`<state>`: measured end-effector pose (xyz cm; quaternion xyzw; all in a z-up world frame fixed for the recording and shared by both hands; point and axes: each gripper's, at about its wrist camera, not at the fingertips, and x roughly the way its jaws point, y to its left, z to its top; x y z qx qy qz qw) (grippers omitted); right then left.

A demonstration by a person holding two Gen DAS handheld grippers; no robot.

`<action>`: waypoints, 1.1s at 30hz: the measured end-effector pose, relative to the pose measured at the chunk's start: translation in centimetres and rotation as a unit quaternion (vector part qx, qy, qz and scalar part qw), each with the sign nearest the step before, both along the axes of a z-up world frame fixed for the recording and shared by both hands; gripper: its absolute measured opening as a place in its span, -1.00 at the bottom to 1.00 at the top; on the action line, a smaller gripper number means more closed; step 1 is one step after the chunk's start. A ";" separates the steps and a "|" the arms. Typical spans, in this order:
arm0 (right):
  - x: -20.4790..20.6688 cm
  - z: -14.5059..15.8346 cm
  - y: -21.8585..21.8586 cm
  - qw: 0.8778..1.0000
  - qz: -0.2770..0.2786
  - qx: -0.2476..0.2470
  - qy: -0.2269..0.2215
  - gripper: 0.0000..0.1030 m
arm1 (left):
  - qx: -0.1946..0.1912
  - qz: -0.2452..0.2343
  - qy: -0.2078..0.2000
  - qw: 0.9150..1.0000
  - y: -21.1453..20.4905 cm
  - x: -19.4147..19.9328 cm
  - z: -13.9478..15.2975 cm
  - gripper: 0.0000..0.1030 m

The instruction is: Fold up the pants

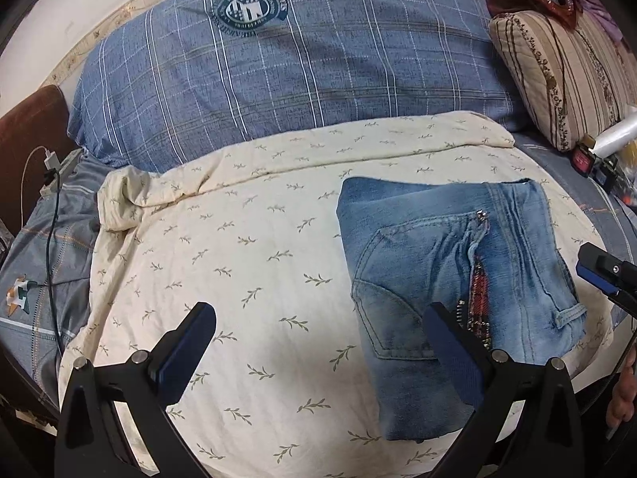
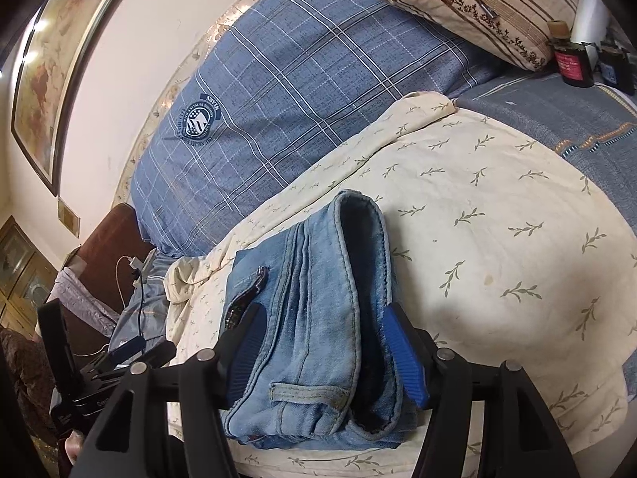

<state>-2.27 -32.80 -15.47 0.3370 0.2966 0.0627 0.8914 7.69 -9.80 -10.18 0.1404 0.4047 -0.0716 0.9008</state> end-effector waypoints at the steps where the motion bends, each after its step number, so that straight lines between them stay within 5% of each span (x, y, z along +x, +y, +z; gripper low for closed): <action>1: 0.1 -0.1 -0.1 1.000 0.001 0.001 0.003 0.27 | -0.003 0.001 0.005 1.000 0.1 0.1 -0.3 1.00; 19: 0.5 -0.7 -0.8 1.000 0.001 0.000 0.020 0.28 | -0.030 0.015 0.055 0.998 0.9 2.2 -2.8 1.00; 33: 2.7 -0.7 -1.3 1.000 0.001 -0.006 0.030 0.31 | -0.035 0.002 0.048 0.998 0.5 3.0 -2.6 1.00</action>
